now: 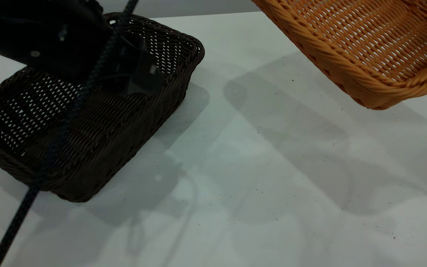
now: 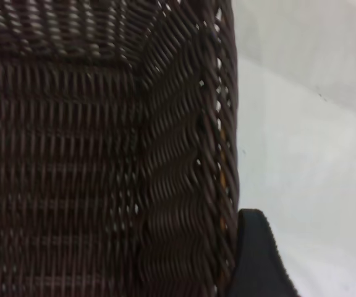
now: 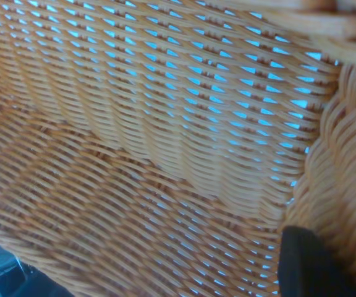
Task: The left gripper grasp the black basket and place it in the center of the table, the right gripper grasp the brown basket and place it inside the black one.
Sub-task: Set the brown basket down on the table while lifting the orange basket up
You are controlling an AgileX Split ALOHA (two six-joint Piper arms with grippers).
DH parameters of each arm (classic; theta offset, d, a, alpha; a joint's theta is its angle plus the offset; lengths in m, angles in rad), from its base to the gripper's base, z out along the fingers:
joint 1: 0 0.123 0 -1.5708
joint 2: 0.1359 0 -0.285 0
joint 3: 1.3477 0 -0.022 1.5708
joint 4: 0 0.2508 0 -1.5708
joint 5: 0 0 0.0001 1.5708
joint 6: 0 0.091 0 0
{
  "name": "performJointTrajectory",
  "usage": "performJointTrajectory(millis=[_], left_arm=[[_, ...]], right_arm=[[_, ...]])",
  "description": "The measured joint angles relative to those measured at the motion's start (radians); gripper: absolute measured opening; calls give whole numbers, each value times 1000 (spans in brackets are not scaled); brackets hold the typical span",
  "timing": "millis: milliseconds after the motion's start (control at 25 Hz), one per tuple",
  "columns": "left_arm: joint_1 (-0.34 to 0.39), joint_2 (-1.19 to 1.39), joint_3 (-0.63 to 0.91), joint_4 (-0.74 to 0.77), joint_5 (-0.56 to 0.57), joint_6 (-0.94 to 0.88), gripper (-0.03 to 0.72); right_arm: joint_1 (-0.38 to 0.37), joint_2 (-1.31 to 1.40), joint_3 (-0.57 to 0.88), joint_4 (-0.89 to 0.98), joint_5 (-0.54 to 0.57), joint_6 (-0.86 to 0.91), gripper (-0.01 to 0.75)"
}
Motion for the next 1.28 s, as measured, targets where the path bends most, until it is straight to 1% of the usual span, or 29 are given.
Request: performJointTrajectory(millis=[160,360,520,1080,1200,1280], left_arm=[[-2,30,0,0,-44,0,382],[-2,88,0,0,-68,0,382],[-2,125,0,0,-111,0,382],[-2,228,0,4,-109,-14,380],[-2,241,0,8,-117,-12,347],[-2,252,0,8,-124,-2,290]], right_arm=[[0,0,-16,-7,6,-13,106],[0,0,-79,-47,40,-18,106],[0,0,-121,-47,60,-18,106],[0,0,-137,-54,65,-30,106],[0,0,-137,-53,65,-32,106],[0,0,-137,-51,65,-34,106]])
